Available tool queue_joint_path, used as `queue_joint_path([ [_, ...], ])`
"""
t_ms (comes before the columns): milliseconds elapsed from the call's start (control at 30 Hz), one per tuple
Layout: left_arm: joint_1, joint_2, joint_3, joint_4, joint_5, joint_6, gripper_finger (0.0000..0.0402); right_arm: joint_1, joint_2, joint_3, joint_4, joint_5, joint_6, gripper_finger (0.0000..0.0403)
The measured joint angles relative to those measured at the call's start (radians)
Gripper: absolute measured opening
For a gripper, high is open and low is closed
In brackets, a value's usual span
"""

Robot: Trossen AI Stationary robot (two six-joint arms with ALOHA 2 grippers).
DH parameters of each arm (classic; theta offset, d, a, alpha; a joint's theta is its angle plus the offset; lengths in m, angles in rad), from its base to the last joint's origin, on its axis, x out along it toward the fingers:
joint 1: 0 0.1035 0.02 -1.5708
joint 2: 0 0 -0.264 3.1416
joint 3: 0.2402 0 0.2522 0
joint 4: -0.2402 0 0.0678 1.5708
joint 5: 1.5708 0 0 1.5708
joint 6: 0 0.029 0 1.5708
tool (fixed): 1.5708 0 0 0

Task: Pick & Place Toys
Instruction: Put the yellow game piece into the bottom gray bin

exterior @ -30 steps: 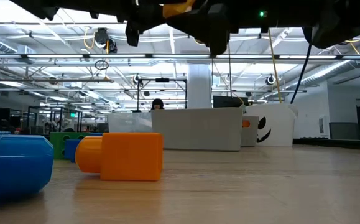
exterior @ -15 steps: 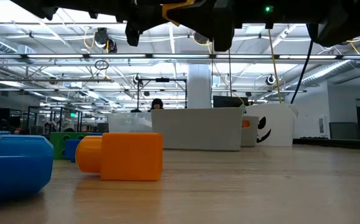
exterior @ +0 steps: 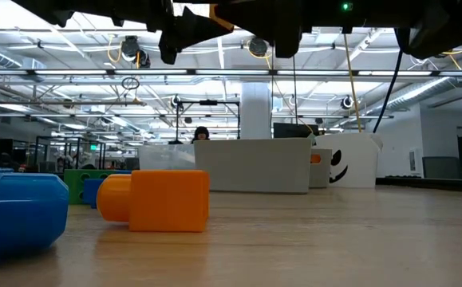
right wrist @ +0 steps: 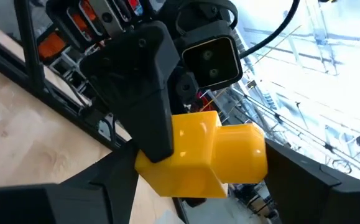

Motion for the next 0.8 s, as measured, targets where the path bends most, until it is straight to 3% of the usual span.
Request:
queue_joint_path([
  [200,-0.002,-0.098,0.0,-0.018,0.024,0.086,0.0251,-0.006,-0.001,0.001,-0.014,0.047,0.074,0.0264],
  [367,-0.013,-0.204,0.001,-0.08,0.027,0.129,0.0252,-0.041,0.0,0.001,-0.134,0.055,0.159,0.0263],
  [567,-0.021,-0.241,0.001,-0.231,0.025,0.132,0.0252,-0.136,0.0,0.001,-0.298,0.057,0.4,0.0263],
  [800,-0.008,-0.22,0.0,-0.278,0.024,0.096,0.0253,-0.269,0.0,0.001,-0.509,0.046,0.711,0.027],
])
